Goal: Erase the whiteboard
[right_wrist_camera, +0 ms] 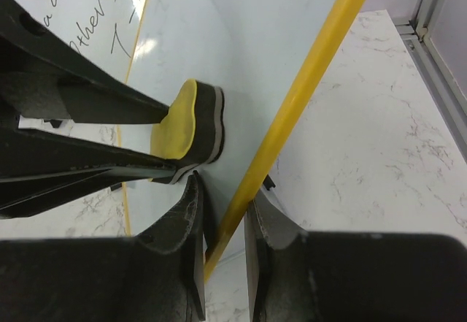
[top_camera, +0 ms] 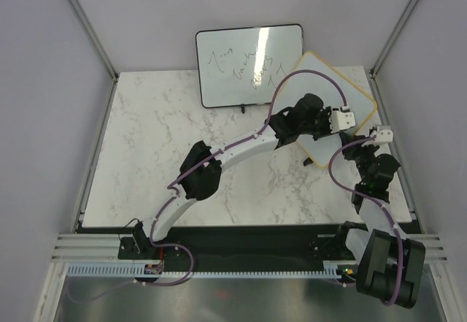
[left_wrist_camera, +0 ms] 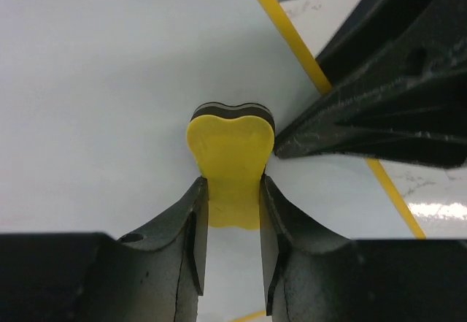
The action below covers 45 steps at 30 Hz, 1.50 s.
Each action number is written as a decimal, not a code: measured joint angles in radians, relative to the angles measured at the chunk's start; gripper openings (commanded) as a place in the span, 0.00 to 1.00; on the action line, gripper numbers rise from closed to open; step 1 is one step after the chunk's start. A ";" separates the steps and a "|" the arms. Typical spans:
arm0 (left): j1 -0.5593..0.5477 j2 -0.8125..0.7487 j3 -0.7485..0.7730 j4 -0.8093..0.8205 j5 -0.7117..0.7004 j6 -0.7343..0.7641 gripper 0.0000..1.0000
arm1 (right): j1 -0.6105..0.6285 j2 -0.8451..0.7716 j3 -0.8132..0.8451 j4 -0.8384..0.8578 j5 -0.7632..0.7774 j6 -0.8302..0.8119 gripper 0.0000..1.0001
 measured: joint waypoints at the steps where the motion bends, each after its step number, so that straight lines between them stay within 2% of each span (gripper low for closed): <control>1: 0.003 -0.008 -0.015 -0.003 0.003 0.000 0.02 | 0.002 0.001 0.003 -0.005 0.000 -0.005 0.00; 6: 0.019 -0.077 -0.145 -0.014 0.017 -0.009 0.02 | 0.031 -0.020 0.022 -0.056 0.014 -0.043 0.00; 13: 0.026 -0.120 -0.266 -0.154 0.019 -0.038 0.02 | 0.109 -0.081 0.032 -0.113 0.087 -0.119 0.00; 17: 0.026 -0.120 -0.277 -0.203 0.013 -0.040 0.02 | 0.131 -0.069 0.076 -0.165 0.094 -0.152 0.00; 33: 0.045 -0.120 -0.249 -0.224 -0.015 -0.040 0.02 | 0.135 0.021 0.212 -0.331 0.077 -0.212 0.00; 39: 0.093 -0.124 -0.265 -0.269 -0.021 -0.039 0.02 | 0.135 0.027 0.222 -0.343 0.063 -0.224 0.00; 45: 0.212 -0.205 -0.461 -0.299 -0.064 -0.006 0.02 | 0.135 0.039 0.232 -0.353 0.053 -0.231 0.00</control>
